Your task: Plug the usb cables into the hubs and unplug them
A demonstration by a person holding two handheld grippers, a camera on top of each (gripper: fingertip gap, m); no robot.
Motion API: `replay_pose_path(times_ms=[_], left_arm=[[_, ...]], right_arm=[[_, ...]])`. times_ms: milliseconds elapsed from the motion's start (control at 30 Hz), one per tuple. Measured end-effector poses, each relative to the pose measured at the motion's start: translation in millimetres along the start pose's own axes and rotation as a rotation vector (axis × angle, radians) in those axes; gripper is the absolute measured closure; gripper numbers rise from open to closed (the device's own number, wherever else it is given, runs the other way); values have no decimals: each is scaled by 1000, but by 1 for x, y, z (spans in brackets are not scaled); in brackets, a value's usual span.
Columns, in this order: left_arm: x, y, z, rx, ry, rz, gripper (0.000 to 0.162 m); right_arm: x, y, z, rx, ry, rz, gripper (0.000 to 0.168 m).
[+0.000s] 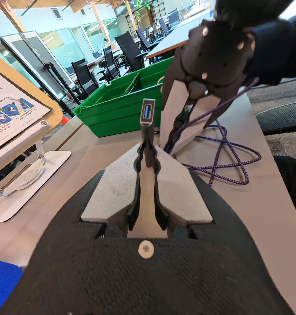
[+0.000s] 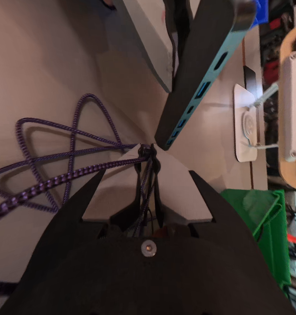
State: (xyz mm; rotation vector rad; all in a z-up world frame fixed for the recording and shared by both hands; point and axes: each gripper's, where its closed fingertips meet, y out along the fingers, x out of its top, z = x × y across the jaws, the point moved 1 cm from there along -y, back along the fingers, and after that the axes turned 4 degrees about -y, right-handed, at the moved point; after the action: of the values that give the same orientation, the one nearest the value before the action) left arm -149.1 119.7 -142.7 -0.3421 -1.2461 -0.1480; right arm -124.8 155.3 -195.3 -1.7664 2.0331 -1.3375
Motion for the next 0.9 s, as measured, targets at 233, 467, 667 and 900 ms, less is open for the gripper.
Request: replay_pose_path(times_ms=[233, 467, 667, 900], left_arm=[[2, -1, 0, -3, -7, -20, 156], [4, -3, 7, 34, -6, -33, 156], [14, -9, 15, 76, -26, -93, 156], [13, -8, 7, 15, -41, -96, 156]], right_arm=[[-4, -7, -22, -128, 20, 57, 120], [23, -31, -15, 10, 22, -157, 121], [-16, -12, -36, -198, -81, 170, 118], [38, -17, -51, -146, 99, -207, 119]])
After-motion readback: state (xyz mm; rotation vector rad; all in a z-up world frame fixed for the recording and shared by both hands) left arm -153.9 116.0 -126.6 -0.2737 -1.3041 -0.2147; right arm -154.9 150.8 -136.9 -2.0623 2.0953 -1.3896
